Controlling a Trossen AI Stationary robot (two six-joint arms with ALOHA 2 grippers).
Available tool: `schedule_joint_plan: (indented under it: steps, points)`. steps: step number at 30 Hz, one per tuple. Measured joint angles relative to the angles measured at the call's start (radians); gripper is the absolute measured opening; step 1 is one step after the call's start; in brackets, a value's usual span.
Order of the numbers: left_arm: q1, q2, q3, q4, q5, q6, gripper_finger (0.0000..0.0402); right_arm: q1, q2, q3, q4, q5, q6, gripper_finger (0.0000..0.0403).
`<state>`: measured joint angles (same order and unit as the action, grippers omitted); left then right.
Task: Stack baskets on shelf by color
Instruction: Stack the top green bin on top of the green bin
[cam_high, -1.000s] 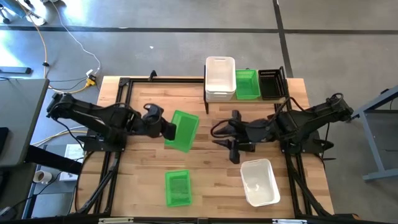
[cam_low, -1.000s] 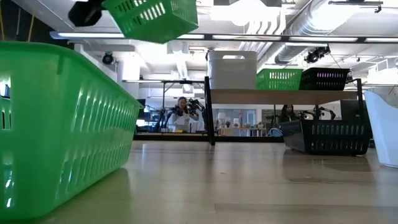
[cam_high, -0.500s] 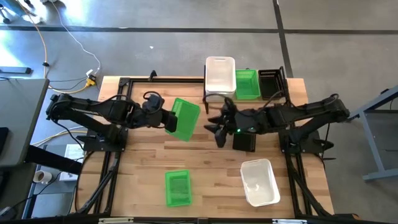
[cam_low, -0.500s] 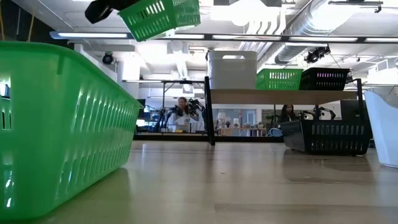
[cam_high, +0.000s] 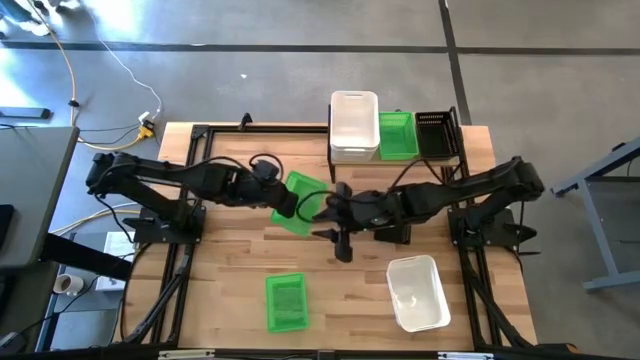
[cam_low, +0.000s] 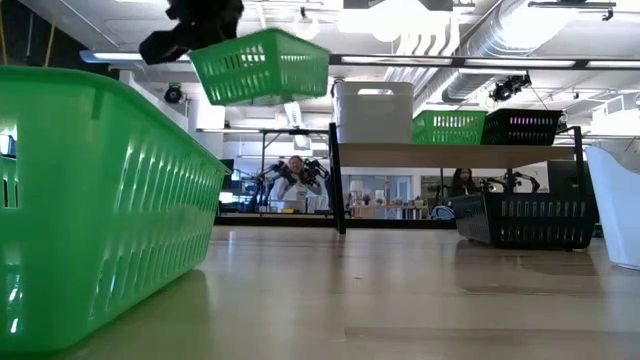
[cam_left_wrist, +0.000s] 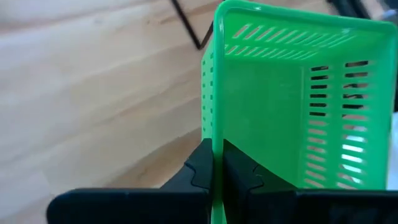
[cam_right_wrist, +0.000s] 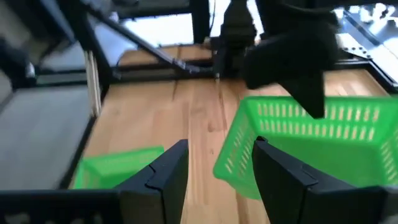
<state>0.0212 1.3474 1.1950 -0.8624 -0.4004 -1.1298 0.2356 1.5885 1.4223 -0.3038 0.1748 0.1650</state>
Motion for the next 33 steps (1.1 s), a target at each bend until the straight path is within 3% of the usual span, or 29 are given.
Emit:
schedule_joint_plan:
  steps: [17, 33]
  points:
    - [-0.001, 0.134, -0.001, -0.008, 0.141, -0.319, 0.0001, 0.000, 0.108, 0.000, -0.125, -0.075, -0.116, 0.0160]
    - [-0.001, 0.136, -0.001, 0.090, 0.165, -0.387, 0.0001, -0.006, 0.158, 0.001, -0.082, -0.080, -0.172, 0.0160]
